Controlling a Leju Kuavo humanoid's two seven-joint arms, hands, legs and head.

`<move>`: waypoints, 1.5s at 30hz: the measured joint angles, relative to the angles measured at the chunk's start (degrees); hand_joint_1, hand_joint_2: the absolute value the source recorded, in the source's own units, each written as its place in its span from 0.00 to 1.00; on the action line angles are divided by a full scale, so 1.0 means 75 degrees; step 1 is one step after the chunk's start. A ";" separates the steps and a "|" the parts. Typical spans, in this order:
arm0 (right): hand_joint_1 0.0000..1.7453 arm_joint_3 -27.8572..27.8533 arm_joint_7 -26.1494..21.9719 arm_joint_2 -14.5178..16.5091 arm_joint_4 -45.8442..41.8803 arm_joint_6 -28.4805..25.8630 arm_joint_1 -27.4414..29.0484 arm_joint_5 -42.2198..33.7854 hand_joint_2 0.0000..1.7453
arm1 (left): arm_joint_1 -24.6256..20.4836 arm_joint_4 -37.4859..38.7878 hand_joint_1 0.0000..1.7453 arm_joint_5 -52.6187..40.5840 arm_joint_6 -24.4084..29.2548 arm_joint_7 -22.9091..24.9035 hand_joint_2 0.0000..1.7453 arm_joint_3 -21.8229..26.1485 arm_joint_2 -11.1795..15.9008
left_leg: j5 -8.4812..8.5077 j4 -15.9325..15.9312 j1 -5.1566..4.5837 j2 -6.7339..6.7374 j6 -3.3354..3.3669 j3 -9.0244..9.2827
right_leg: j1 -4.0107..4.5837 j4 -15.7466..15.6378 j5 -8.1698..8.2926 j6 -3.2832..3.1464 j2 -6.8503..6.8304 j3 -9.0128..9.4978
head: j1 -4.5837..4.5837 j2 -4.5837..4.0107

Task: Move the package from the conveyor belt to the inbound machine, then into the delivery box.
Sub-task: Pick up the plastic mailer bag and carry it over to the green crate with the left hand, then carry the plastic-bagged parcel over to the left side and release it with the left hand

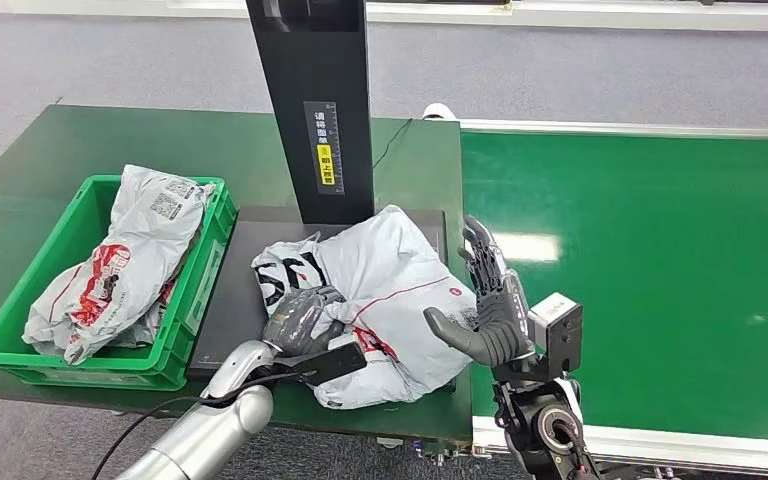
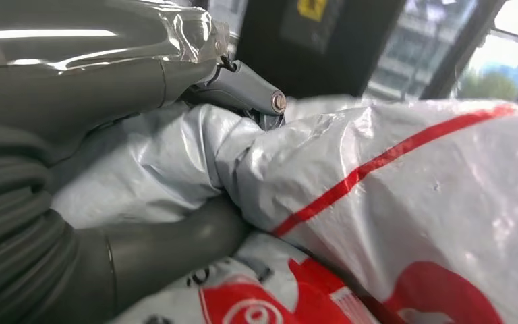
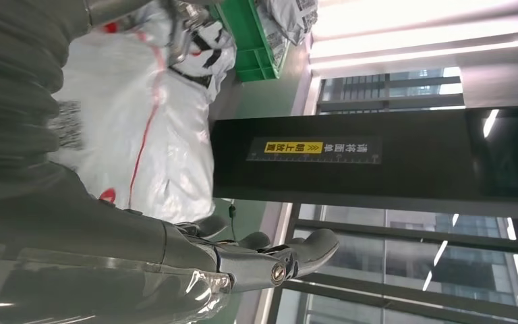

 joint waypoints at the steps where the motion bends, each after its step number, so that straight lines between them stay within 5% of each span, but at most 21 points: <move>1: 0.00 -0.0008 0.0001 -0.0001 0.0000 -0.0007 0.0011 0.0007 1.00 | 0.0099 -0.0225 1.00 0.0171 0.0112 -0.0106 1.00 0.0058 0.0045 | 0.0000 0.0000 0.0000 0.0004 0.0000 -0.0011 | 0.0000 0.0001 0.0000 0.0000 0.0003 -0.0012 | -0.0001 0.0000; 17: 0.00 -0.0034 -0.0103 -0.0203 0.0006 -0.0395 0.0154 -0.0077 1.00 | 0.2070 -0.5469 1.00 0.3986 0.1752 -0.2602 1.00 0.1743 0.0488 | -0.0001 0.0002 0.0001 0.0012 -0.0002 -0.0115 | 0.0000 0.0002 -0.0001 0.0000 0.0013 -0.0120 | 0.0001 0.0000; 26: 0.00 -0.0044 -0.0201 -0.0233 -0.0033 -0.0535 0.0456 -0.0101 1.00 | 0.3376 -0.8318 1.00 0.4379 0.2910 -0.3981 1.00 0.2562 0.0507 | -0.0008 0.0001 0.0001 0.0013 -0.0005 -0.0121 | -0.0001 0.0001 -0.0006 0.0000 0.0013 -0.0127 | 0.0002 0.0000; 36: 0.00 -0.0105 -0.0138 -0.0095 -0.0076 -0.0440 0.0488 0.0071 1.00 | 0.3255 -0.9079 1.00 0.4072 0.2981 -0.3315 1.00 0.4088 0.0152 | -0.0002 0.0001 0.0003 0.0013 -0.0006 -0.0111 | 0.0001 0.0001 -0.0002 -0.0001 0.0013 -0.0120 | 0.0001 0.0000; 45: 0.00 -0.0117 -0.0063 -0.0060 -0.0225 -0.0387 0.0525 0.0151 1.00 | 0.2345 -0.7347 1.00 0.3586 0.2619 -0.2038 1.00 0.5299 0.0262 | -0.0002 0.0001 0.0003 0.0013 -0.0006 -0.0111 | 0.0001 0.0002 -0.0002 -0.0001 0.0015 -0.0122 | 0.0001 0.0000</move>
